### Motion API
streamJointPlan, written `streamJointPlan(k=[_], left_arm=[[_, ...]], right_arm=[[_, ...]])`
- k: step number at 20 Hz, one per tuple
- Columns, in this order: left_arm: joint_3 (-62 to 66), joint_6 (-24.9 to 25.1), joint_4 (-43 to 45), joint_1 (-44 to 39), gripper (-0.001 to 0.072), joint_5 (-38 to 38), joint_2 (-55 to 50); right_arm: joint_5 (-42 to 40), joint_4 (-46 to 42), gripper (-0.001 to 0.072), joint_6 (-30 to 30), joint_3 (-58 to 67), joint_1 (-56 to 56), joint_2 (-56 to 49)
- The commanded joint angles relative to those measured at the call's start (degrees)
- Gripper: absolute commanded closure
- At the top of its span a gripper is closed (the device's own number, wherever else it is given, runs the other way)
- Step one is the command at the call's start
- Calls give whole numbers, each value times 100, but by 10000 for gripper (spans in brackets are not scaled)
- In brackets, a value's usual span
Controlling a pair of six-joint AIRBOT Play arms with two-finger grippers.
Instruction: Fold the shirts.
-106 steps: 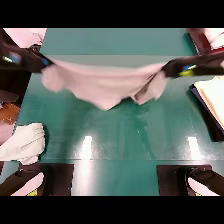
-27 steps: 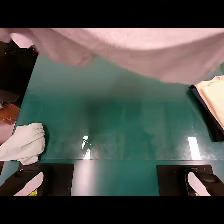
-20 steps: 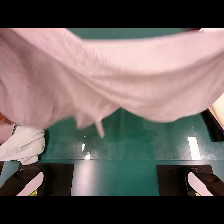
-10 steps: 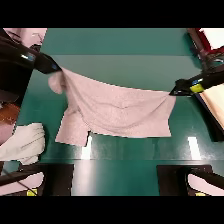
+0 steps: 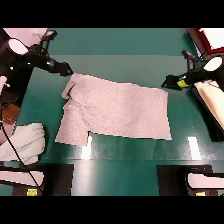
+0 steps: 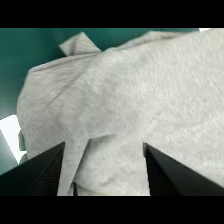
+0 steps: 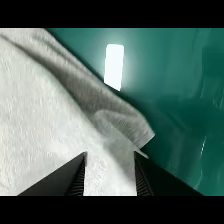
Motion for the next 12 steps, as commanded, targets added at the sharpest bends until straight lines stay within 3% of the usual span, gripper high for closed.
streamJointPlan(k=[1,4,6,8,12], left_arm=[[468,-308,9,501,131,-774,39],[225,-306,-247,1182,132,-1727,205],[-533,-319,-490,1484,131,-1908,256],[-1464,-225,-627,1593,131,-1788,247],[-2916,422,-990,1416,131,-787,243]], right_arm=[[599,0,353,4,632,-330,-48],[1106,2,354,-149,472,-717,442],[1141,2,354,-251,11,-892,916],[1106,2,355,-297,-461,-994,1327],[914,44,355,-297,-1193,-1064,1858]])
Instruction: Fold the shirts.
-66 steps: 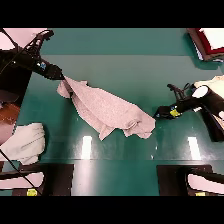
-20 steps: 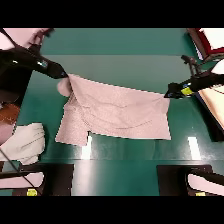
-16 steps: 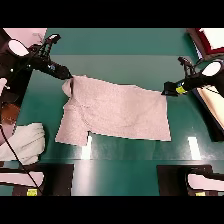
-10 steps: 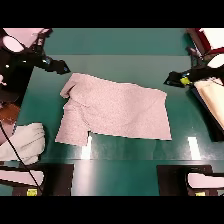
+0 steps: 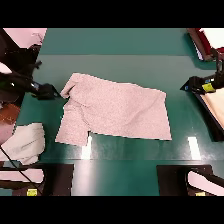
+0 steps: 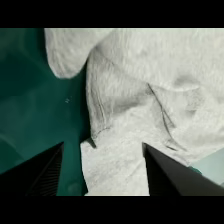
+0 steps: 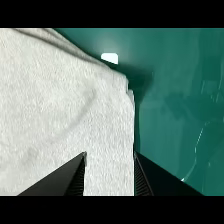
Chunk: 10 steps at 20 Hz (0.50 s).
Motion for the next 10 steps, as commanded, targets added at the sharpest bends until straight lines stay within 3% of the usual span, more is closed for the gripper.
streamJointPlan(k=[1,5,7,8,9,10], left_arm=[[-1102,492,-444,-118,131,745,7],[-1226,527,-479,-481,149,1196,7],[-1228,498,-472,-546,348,1163,7],[-1228,417,-463,-544,486,1128,7],[-1224,417,-448,-535,672,1091,17],[-1172,358,-437,-520,687,984,20]], right_arm=[[-70,26,356,-35,-564,-79,448],[57,28,389,-31,-603,-76,549],[173,22,389,-31,-601,-76,566],[284,0,389,-31,-601,-83,566],[417,-63,389,-31,-601,-103,566],[601,-109,388,-31,-608,-157,566]])
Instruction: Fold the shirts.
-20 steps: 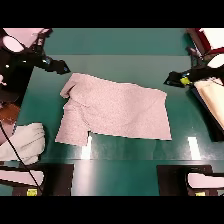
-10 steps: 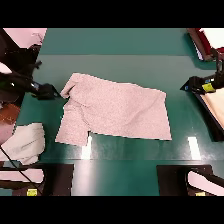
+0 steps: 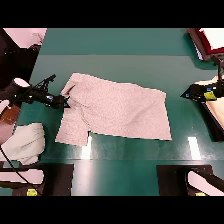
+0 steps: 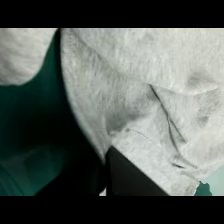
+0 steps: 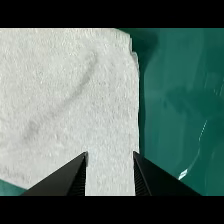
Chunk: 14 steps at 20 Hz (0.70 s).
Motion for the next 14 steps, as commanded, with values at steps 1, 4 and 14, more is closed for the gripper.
streamJointPlan(k=[1,4,14], left_arm=[[114,-186,9,-7,687,-212,11],[610,-168,7,4,687,-802,24],[962,-168,-269,-13,687,-933,68]], right_arm=[[544,-144,389,2,-98,-116,39],[645,-177,377,0,-1056,-501,374],[-236,393,261,-210,-3910,-905,761]])
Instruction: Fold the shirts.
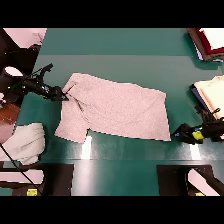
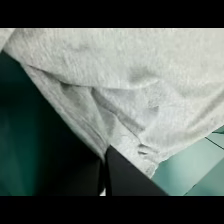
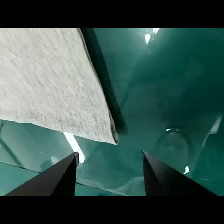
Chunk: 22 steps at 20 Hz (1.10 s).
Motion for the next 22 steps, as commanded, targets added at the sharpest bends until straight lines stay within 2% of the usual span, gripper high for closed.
streamJointPlan(k=[1,4,7,10,14,17,22], left_arm=[[35,4,-46,0,687,20,61],[35,2,-44,0,687,74,70],[35,4,-42,0,687,68,68],[35,2,-35,0,688,63,70],[116,-149,339,4,689,387,715],[706,-184,431,13,687,356,1543],[2542,-321,409,13,687,520,2846]], right_arm=[[-605,273,261,-61,-509,280,33],[-988,280,264,52,-509,660,11],[-1202,282,321,68,-509,874,11],[-1353,289,694,66,-498,1032,13],[-1091,289,699,68,319,1362,109],[-1202,286,700,173,1803,1499,549],[-1849,260,700,258,4642,1062,1213]])
